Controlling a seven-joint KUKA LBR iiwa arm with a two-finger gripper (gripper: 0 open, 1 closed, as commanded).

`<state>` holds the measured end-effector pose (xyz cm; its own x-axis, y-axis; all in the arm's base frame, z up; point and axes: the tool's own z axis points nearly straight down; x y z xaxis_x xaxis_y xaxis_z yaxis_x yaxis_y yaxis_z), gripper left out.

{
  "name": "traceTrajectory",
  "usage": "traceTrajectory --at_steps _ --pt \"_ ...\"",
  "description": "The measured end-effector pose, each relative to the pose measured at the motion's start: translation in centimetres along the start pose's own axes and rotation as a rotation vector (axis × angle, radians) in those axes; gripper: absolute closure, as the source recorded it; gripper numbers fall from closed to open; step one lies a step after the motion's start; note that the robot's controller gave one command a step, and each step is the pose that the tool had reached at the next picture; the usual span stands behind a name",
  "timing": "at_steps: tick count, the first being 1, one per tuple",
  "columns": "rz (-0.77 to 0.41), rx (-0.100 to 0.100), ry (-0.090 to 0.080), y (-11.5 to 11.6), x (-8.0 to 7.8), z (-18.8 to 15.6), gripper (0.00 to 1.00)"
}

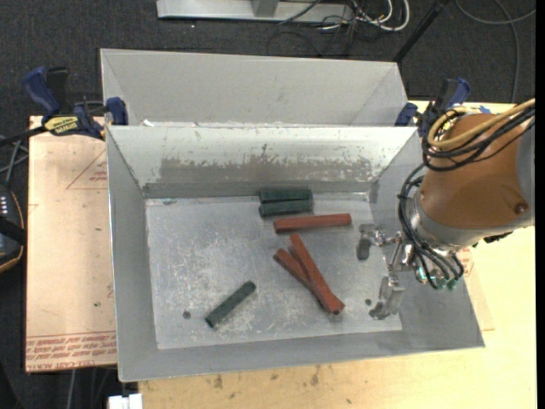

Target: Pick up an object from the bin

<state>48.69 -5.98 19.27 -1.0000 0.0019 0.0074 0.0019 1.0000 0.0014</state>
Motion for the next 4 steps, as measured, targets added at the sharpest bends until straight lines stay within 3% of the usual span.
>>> traceTrajectory --at_steps 1,2,3,4 --pt "-0.002 0.001 -0.008 0.0 -0.2 -0.4 0.00" --pt "-0.048 0.000 -0.009 7.7 -5.3 3.7 1.00" --pt "-0.048 0.001 -0.009 7.7 -5.3 3.7 1.00" --pt "-0.021 0.001 -0.010 13.7 -6.1 3.5 1.00"
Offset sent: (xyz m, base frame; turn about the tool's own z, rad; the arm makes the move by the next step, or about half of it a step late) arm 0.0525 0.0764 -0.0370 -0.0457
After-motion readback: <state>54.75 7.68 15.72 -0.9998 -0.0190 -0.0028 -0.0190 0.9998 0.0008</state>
